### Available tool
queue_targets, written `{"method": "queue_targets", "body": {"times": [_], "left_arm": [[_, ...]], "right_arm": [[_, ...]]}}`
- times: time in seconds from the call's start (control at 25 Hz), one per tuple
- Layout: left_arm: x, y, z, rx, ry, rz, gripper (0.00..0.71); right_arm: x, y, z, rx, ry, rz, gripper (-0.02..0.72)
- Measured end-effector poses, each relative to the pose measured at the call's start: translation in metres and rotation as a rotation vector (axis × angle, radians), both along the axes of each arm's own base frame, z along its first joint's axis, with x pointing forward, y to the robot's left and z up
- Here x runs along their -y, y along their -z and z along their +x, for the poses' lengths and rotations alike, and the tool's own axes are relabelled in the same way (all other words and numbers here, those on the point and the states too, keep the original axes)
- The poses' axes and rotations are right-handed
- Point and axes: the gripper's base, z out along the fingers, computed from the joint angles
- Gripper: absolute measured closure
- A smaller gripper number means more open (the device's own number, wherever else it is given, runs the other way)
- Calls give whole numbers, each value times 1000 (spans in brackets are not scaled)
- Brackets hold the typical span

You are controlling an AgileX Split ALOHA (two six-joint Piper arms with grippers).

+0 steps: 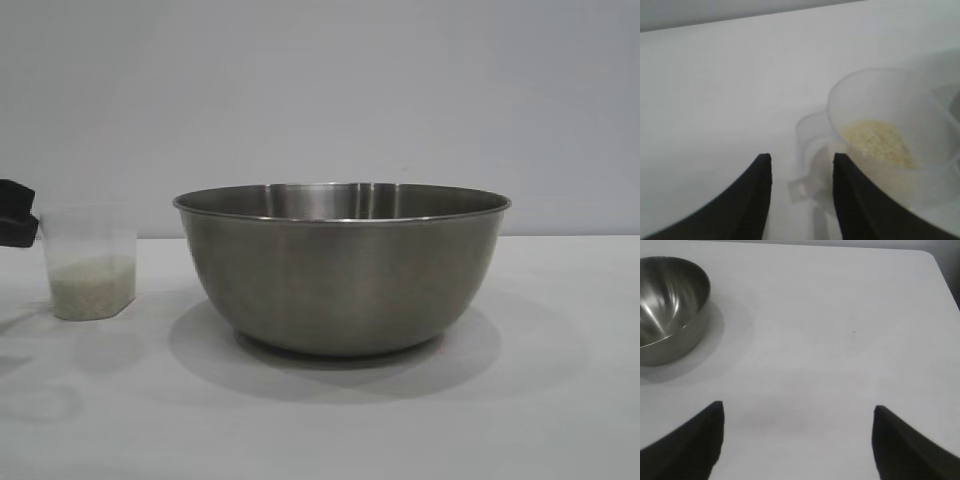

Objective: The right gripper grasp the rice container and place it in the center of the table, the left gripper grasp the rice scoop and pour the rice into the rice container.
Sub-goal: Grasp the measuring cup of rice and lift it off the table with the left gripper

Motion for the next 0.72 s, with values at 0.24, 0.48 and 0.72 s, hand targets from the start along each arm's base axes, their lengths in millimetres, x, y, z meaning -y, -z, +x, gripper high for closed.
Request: {"method": "queue_targets", "body": {"times": [0.24, 0.48, 0.72], "left_arm": [[1, 8, 3, -19, 0, 4, 466], [-1, 8, 4, -18, -16, 3, 466], [-1, 5, 11, 6, -33, -4, 466]], "right_arm": [[0, 0, 0, 0, 0, 0, 186], [0, 0, 0, 0, 0, 0, 186], [0, 0, 0, 0, 0, 0, 186]]}}
